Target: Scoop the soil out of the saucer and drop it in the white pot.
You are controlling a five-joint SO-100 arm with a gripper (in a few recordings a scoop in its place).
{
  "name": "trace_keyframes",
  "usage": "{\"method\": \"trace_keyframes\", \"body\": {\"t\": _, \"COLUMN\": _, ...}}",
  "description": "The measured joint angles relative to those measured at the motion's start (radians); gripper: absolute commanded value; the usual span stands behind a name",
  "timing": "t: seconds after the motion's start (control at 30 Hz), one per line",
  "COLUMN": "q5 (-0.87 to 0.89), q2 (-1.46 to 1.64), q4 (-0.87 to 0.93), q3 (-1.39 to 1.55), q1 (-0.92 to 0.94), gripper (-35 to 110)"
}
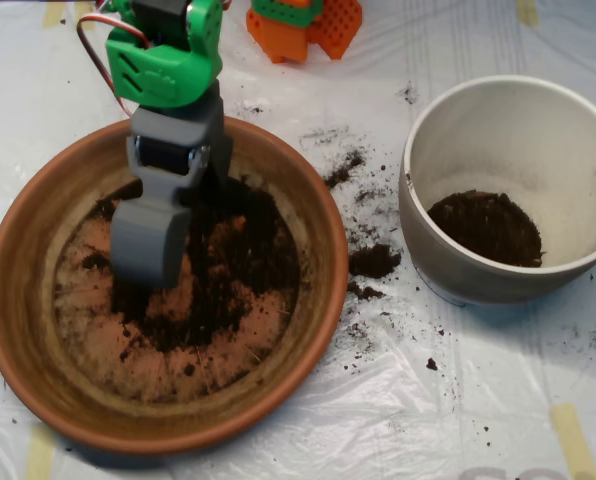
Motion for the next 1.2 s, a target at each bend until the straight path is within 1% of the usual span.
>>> {"method": "trace_keyframes", "body": {"t": 0.1, "q5": 0.003, "q2": -0.092, "q4": 0.031, "q3": -0.044, "q1": 0.035, "gripper": 47}}
{"method": "trace_keyframes", "body": {"t": 0.2, "q5": -0.020, "q2": -0.215, "q4": 0.091, "q3": -0.150, "q1": 0.058, "gripper": 47}}
{"method": "trace_keyframes", "body": {"t": 0.33, "q5": -0.031, "q2": -0.342, "q4": 0.120, "q3": -0.278, "q1": 0.095, "gripper": 47}}
{"method": "trace_keyframes", "body": {"t": 0.53, "q5": -0.120, "q2": -0.442, "q4": 0.137, "q3": -0.397, "q1": 0.104, "gripper": 46}}
{"method": "trace_keyframes", "body": {"t": 0.7, "q5": -0.179, "q2": -0.535, "q4": 0.195, "q3": -0.495, "q1": 0.101, "gripper": 44}}
{"method": "trace_keyframes", "body": {"t": 0.8, "q5": -0.210, "q2": -0.584, "q4": 0.250, "q3": -0.571, "q1": 0.112, "gripper": 42}}
{"method": "trace_keyframes", "body": {"t": 0.97, "q5": -0.267, "q2": -0.617, "q4": 0.282, "q3": -0.640, "q1": 0.140, "gripper": 38}}
{"method": "trace_keyframes", "body": {"t": 1.13, "q5": -0.328, "q2": -0.614, "q4": 0.276, "q3": -0.637, "q1": 0.175, "gripper": 31}}
{"method": "trace_keyframes", "body": {"t": 1.2, "q5": -0.351, "q2": -0.597, "q4": 0.239, "q3": -0.614, "q1": 0.179, "gripper": 30}}
